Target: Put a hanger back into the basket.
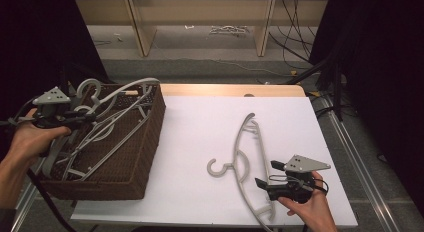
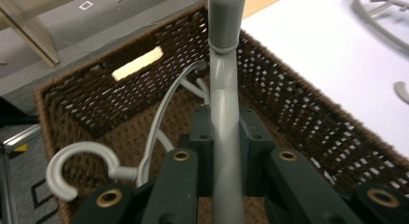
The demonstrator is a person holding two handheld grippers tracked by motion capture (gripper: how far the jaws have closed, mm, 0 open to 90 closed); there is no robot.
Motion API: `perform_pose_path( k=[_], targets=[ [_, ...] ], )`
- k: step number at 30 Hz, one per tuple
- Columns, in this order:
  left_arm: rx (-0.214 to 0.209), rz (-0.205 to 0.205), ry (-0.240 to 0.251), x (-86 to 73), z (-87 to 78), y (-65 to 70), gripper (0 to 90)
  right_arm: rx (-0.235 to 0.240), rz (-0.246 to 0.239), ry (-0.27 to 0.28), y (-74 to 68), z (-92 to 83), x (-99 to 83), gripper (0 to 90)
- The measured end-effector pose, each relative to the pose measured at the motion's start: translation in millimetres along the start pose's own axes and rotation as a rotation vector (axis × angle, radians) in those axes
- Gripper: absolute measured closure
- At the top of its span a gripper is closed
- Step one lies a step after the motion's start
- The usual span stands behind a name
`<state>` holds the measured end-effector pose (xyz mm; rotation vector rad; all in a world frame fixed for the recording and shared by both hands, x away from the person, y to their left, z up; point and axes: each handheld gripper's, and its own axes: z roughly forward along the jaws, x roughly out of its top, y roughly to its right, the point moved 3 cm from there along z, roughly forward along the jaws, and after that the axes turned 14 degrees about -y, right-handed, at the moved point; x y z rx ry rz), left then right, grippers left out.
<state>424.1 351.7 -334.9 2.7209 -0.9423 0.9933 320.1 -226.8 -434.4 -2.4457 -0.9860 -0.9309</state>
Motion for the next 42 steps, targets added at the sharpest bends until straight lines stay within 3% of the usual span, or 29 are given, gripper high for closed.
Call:
perform_pose_path(
  k=[6,7,8,12,16,22,25,26,28,30,32,36,39,42],
  targets=[
    [0.006,-0.015,-0.020,-7.6,8.5,-3.3,79.1,0.001,0.004,-0.005,0.8,-0.2,-0.3,21.6],
    [0.017,0.028,-0.056,-9.1,7.6,-6.5,79.1,-0.003,0.004,-0.003,1.1,-0.3,-0.2,21.6],
    [0.013,-0.003,-0.031,-9.5,10.1,-5.6,79.1,-0.003,0.002,-0.005,1.8,-0.6,0.0,21.4],
    [0.002,-0.016,-0.042,-13.3,17.0,-7.5,79.1,-0.011,0.008,-0.010,2.9,-2.0,-0.6,21.4],
    [-0.008,0.008,-0.061,-12.0,30.2,-8.5,79.1,-0.012,0.002,-0.017,2.6,-1.9,-0.4,21.3],
    [-0.021,0.024,-0.089,-20.3,34.9,-13.7,79.1,0.000,0.000,-0.008,2.4,-0.3,-0.2,21.3],
    [-0.044,-0.008,-0.109,-26.4,39.0,-13.3,79.1,-0.001,0.002,-0.011,1.9,0.3,-0.1,21.3],
    [-0.073,-0.037,-0.101,-29.5,39.9,-12.5,79.1,0.000,0.004,-0.010,1.2,-0.1,0.1,21.3],
    [-0.075,-0.053,-0.084,-30.0,40.4,-11.5,79.2,-0.001,-0.001,-0.007,1.1,-0.1,0.3,21.3],
    [-0.067,-0.017,-0.113,-32.9,39.2,-12.4,79.2,0.003,0.001,-0.010,1.8,0.9,0.4,21.3],
    [-0.073,-0.035,-0.103,-34.1,39.3,-10.5,79.2,0.003,0.002,-0.015,1.9,1.5,-0.6,21.3],
    [-0.075,-0.019,-0.121,-34.2,44.6,-10.8,79.1,0.005,0.005,-0.017,1.9,1.6,-0.3,21.2],
    [-0.103,-0.062,-0.145,-34.9,53.8,-6.1,79.1,0.006,0.000,-0.014,1.5,1.2,-0.2,21.3],
    [-0.101,-0.075,-0.164,-36.4,64.2,-4.4,79.1,0.003,0.001,-0.014,1.9,1.3,-0.3,21.3]
  ],
)
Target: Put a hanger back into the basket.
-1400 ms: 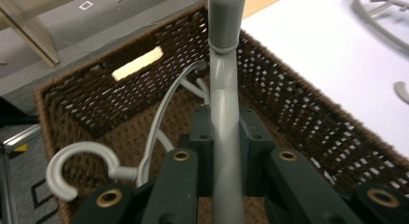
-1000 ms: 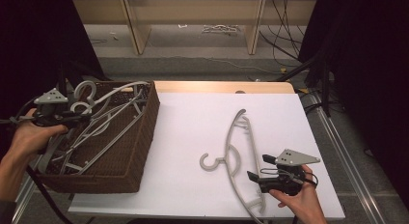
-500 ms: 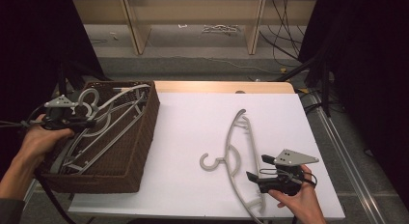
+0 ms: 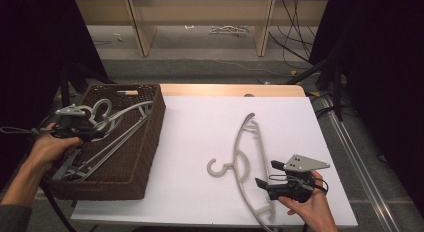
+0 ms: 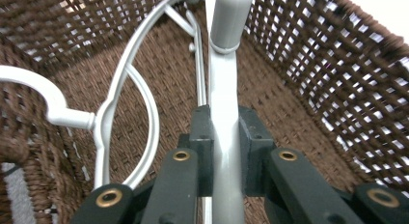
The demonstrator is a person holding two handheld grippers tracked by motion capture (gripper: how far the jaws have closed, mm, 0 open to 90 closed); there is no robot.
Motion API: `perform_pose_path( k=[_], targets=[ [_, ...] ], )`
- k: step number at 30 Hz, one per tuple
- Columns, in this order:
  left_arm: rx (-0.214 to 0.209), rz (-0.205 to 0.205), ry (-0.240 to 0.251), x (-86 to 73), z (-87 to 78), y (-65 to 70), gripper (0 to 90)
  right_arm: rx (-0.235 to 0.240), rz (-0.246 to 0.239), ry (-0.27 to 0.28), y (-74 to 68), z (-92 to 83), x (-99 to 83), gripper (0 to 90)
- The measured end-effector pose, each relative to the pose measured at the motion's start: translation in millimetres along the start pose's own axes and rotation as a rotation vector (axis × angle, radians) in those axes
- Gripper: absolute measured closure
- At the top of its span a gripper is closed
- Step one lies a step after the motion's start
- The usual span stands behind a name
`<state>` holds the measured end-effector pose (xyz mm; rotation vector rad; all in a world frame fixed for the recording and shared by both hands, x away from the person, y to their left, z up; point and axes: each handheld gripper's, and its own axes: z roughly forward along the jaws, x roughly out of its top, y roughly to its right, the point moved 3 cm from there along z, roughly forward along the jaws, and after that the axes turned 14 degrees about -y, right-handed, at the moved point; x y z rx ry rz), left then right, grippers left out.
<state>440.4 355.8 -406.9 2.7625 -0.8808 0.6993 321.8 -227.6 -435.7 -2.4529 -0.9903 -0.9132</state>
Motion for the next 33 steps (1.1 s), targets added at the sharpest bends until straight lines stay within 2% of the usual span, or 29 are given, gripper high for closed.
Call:
perform_pose_path(
  k=[2,3,5,9,11,14,15,18,20,21,22,23,25,26,27,29,30,31,32,33],
  targets=[
    [0.032,-0.002,-0.028,0.1,8.1,-1.0,79.0,0.001,0.002,-0.003,0.1,0.0,-0.6,21.3],
    [0.034,0.001,-0.034,0.1,10.5,-2.1,78.9,0.001,0.005,-0.001,0.3,0.0,-0.3,21.3],
    [0.031,-0.025,-0.055,-2.4,15.8,-2.1,78.9,0.000,0.005,0.001,0.5,-0.1,-0.3,21.3],
    [0.036,-0.040,-0.038,-8.5,17.9,-6.7,78.6,0.002,0.013,-0.004,1.1,-0.1,-1.1,21.3],
    [0.043,-0.062,0.004,-10.2,21.2,-8.4,78.4,0.000,0.012,-0.004,0.9,0.0,-1.2,21.3],
    [0.073,-0.069,-0.015,-12.8,23.8,-16.2,76.6,-0.002,0.004,-0.003,0.3,-0.1,-1.0,21.3],
    [0.070,-0.073,-0.038,-14.2,23.1,-18.3,75.2,-0.003,0.007,-0.001,-0.3,0.2,-0.9,21.3],
    [0.069,-0.097,-0.041,-18.1,25.8,-25.3,72.8,-0.001,0.004,-0.001,-0.4,0.8,-1.5,21.3],
    [0.087,-0.112,-0.046,-19.2,27.3,-25.8,70.8,-0.006,0.005,-0.009,0.3,0.5,-1.7,21.3],
    [0.103,-0.103,-0.057,-19.9,28.0,-26.8,69.5,-0.010,0.003,-0.014,0.8,0.2,-2.0,21.3],
    [0.126,-0.101,-0.025,-19.4,31.1,-27.3,68.2,-0.004,0.005,-0.003,0.6,1.0,-2.1,21.3],
    [0.157,-0.075,-0.020,-18.6,31.9,-29.6,66.2,-0.002,0.004,-0.002,0.6,1.3,-2.2,21.2],
    [0.194,-0.081,-0.003,-19.0,29.3,-30.8,57.8,-0.007,0.005,-0.015,0.5,0.3,-2.2,21.3],
    [0.203,-0.074,-0.026,-19.8,23.2,-33.5,54.8,-0.007,0.005,-0.015,0.3,0.4,-2.1,21.3],
    [0.217,-0.141,-0.017,-21.5,18.6,-32.3,52.2,0.002,0.002,-0.006,0.2,1.7,-1.9,21.3],
    [0.244,-0.207,0.020,-23.5,8.3,-33.7,47.9,0.004,0.004,-0.008,-0.3,1.8,-2.1,21.3],
    [0.242,-0.218,0.028,-24.2,5.1,-33.1,47.0,0.001,0.000,-0.006,0.0,2.2,-1.7,21.3],
    [0.241,-0.212,0.038,-24.6,1.1,-33.0,46.1,-0.003,0.002,-0.006,-0.2,2.0,-1.6,21.2],
    [0.235,-0.231,0.051,-25.1,-2.7,-30.3,44.7,-0.004,0.000,-0.005,-0.2,2.0,-1.6,21.3],
    [0.239,-0.221,0.055,-25.2,-5.5,-29.6,42.6,-0.004,-0.001,-0.005,-0.4,2.1,-1.6,21.2]
  ],
)
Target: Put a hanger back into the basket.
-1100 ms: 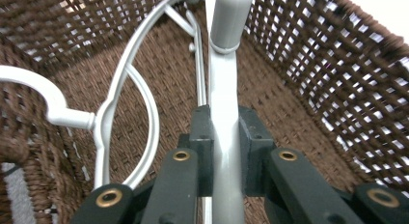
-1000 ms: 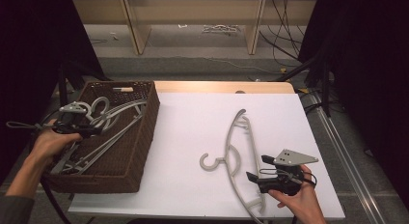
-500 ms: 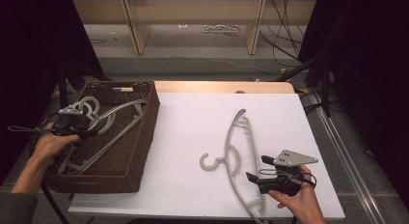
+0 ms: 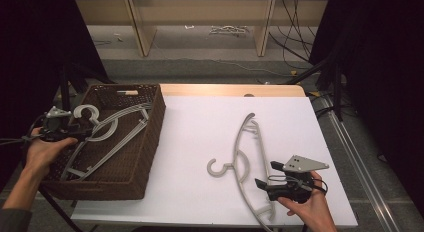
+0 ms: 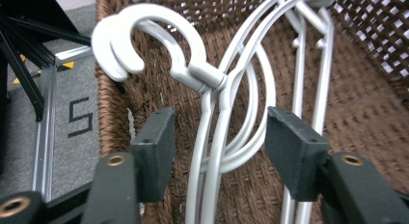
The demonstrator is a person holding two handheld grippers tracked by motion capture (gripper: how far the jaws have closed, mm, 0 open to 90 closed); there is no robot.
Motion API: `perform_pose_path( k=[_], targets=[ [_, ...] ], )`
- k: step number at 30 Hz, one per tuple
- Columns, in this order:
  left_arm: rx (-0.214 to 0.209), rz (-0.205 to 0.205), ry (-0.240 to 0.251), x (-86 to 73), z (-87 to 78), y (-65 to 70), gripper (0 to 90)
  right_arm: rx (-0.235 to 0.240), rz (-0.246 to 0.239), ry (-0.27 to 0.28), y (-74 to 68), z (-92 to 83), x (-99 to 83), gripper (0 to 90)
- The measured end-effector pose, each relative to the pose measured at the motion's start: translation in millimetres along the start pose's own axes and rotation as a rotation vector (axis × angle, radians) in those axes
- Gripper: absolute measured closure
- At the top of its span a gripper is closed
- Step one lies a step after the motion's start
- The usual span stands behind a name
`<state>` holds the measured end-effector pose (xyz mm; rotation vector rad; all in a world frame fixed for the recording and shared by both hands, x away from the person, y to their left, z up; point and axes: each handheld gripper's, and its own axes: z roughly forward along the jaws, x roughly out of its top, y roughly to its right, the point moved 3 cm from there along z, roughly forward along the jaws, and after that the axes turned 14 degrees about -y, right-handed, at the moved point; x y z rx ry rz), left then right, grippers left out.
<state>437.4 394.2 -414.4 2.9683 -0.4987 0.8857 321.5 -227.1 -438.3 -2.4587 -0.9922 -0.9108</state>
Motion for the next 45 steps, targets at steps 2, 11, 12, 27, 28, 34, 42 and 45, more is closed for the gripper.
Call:
perform_pose_path(
  k=[2,11,12,27,28,34,42,45],
  targets=[
    [0.002,0.000,0.027,-0.8,-7.2,3.3,41.7,0.001,0.000,0.000,-0.2,0.1,0.2,21.3],
    [-0.067,-0.089,0.185,-4.8,-43.3,28.8,29.5,0.001,0.001,0.004,-2.3,1.4,0.5,21.3],
    [-0.075,-0.090,0.199,-5.3,-47.2,34.0,27.1,0.001,0.000,0.005,-2.4,1.5,0.5,21.3],
    [-0.250,0.054,0.382,-13.4,-80.9,143.9,24.4,-0.005,0.011,0.014,-6.9,3.2,1.3,21.2],
    [-0.257,0.070,0.386,-13.2,-80.7,150.1,24.2,-0.004,0.010,0.014,-7.2,3.3,1.4,21.1],
    [-0.322,0.132,0.430,-12.4,-76.6,186.4,22.8,0.011,0.014,0.010,-9.3,4.6,1.9,21.2],
    [-0.373,0.237,0.461,-11.8,-62.1,223.6,22.6,0.008,0.015,0.013,-12.2,6.8,2.7,21.3],
    [-0.388,0.239,0.484,-13.4,-58.9,231.1,22.6,0.010,0.018,0.019,-12.9,6.9,3.3,21.4]
  ],
)
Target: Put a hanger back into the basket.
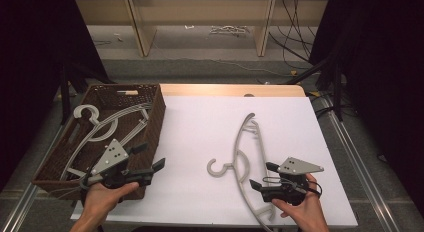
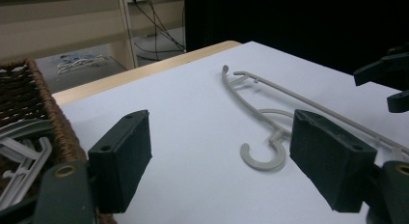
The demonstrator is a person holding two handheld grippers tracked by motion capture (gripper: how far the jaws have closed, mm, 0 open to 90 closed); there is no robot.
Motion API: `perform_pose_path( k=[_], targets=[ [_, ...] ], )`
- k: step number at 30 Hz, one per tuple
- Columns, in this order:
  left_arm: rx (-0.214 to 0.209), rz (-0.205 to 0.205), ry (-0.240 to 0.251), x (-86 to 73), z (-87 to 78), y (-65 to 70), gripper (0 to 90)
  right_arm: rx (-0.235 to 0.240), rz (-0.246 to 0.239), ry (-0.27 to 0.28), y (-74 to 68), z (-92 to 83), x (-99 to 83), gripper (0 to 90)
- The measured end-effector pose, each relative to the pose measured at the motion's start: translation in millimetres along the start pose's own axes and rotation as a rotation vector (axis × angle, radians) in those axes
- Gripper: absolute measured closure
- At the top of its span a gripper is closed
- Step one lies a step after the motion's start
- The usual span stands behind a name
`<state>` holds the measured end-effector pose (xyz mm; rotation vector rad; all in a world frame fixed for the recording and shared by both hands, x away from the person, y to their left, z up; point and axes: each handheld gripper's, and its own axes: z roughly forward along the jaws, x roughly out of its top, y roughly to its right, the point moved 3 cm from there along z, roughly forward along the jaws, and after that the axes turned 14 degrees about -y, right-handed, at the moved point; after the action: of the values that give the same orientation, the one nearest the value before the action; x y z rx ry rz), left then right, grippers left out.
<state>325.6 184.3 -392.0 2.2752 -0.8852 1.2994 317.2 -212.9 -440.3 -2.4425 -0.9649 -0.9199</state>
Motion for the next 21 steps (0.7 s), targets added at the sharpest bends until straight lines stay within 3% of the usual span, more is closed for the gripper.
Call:
perform_pose_path(
  k=[6,14,16,20,21],
  targets=[
    [-0.013,-0.013,0.047,-10.6,6.7,4.8,22.6,0.001,0.004,0.012,-2.2,1.5,0.4,21.3],
    [-0.003,0.015,0.036,-29.5,14.3,14.3,22.3,-0.001,-0.003,0.029,-7.5,2.2,0.5,21.3],
    [-0.018,-0.005,0.034,-31.6,15.1,15.3,21.1,0.010,-0.003,0.035,-9.4,3.5,0.5,21.3],
    [-0.003,-0.004,0.057,-35.7,16.2,11.7,20.0,0.006,-0.007,0.022,-12.5,5.2,-0.4,21.0],
    [-0.012,-0.024,0.061,-37.0,16.5,13.1,21.3,0.013,-0.006,0.016,-13.9,6.1,-0.9,21.1]
  ],
)
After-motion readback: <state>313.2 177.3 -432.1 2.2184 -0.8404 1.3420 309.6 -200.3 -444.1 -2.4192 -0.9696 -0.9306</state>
